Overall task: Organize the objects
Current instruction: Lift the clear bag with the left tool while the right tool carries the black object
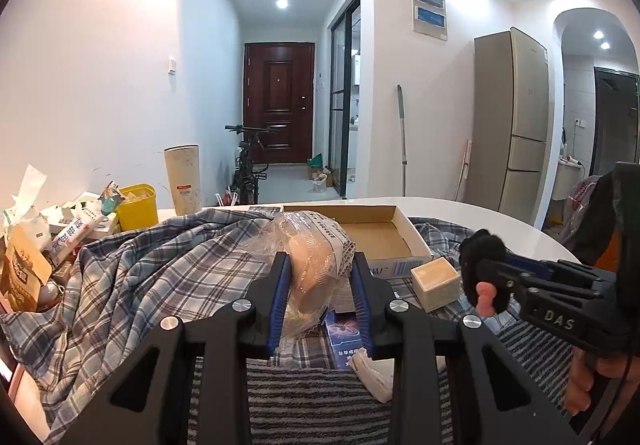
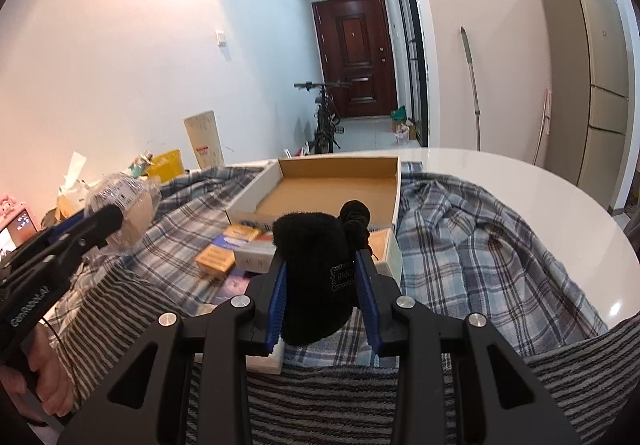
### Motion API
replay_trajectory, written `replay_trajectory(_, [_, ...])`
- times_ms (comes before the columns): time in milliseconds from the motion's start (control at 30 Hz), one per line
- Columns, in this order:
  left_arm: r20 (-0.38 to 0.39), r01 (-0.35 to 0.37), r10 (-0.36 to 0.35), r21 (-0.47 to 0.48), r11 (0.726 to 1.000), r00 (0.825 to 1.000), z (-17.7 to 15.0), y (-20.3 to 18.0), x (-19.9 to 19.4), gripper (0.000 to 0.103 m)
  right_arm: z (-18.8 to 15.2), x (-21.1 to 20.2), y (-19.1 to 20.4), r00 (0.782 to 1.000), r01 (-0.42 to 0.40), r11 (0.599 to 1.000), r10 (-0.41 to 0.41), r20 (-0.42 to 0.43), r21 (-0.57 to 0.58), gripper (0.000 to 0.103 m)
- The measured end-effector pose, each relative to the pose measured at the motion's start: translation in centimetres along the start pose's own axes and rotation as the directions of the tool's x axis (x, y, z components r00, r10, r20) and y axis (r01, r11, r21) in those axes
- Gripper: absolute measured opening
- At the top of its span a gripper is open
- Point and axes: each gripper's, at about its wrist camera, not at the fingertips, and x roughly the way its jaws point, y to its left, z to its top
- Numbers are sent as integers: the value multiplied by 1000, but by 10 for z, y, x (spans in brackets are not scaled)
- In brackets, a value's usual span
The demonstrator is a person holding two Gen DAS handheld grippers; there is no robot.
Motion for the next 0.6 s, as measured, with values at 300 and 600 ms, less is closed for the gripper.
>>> replay_trajectory(300, [18, -40, 39, 42, 998, 999, 13, -5, -8, 32, 10, -23, 4, 997, 25, 999, -21, 72, -43, 32])
replay_trajectory(600, [130, -56, 41, 114, 992, 991, 87, -19, -6, 32, 82, -44, 22, 962, 78, 981, -28, 270, -175, 32])
